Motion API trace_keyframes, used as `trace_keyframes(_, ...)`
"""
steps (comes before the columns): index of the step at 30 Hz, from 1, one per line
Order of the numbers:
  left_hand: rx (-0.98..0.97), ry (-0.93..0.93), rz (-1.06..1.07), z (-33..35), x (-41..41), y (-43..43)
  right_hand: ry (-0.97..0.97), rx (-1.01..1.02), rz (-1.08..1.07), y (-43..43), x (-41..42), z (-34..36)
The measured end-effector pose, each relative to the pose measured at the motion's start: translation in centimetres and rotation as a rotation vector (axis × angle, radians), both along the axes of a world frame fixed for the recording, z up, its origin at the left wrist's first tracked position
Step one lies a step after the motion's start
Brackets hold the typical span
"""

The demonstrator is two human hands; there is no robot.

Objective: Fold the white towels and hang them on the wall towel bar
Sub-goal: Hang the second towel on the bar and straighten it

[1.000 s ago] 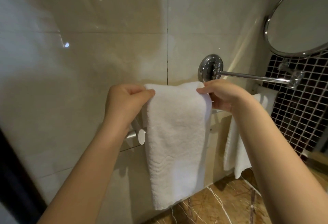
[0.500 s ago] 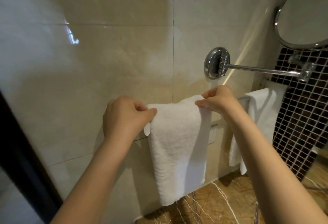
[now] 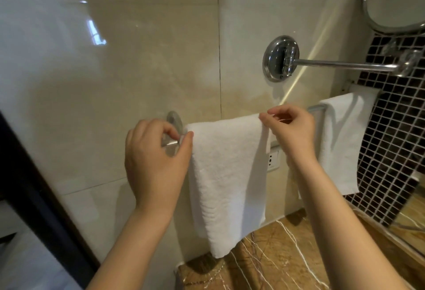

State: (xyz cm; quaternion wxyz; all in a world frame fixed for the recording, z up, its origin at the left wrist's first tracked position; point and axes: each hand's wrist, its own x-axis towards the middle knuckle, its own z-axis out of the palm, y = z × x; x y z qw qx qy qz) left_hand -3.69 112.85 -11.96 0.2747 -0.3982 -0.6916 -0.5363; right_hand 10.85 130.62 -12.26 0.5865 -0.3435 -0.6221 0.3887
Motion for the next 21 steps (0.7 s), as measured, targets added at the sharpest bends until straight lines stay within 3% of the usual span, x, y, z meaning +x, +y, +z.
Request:
trace_keyframes(3,0.097,-0.120,-0.068,-3.0,1.0,-0.8,0.256,-0.081,0.066,-0.1,0.5,-2.3)
trace_keyframes(8,0.032,-0.235,-0.229,-6.5,-0.4,0.6,0.196,-0.180,0.273,0.8,0.5,-5.4)
trace_keyframes(13,0.007,-0.322,-0.399,-6.9,-0.9,2.3,0.279,-0.225,0.544,1.5,0.0,-6.0)
trace_keyframes(17,0.032,-0.351,-0.471,-7.1,-0.5,3.2,0.302,-0.257,0.591,1.5,-0.5,-6.1)
trace_keyframes(21,0.098,-0.334,-0.405,-7.8,0.1,3.5,0.372,-0.234,0.525,1.0,-0.8,-6.5)
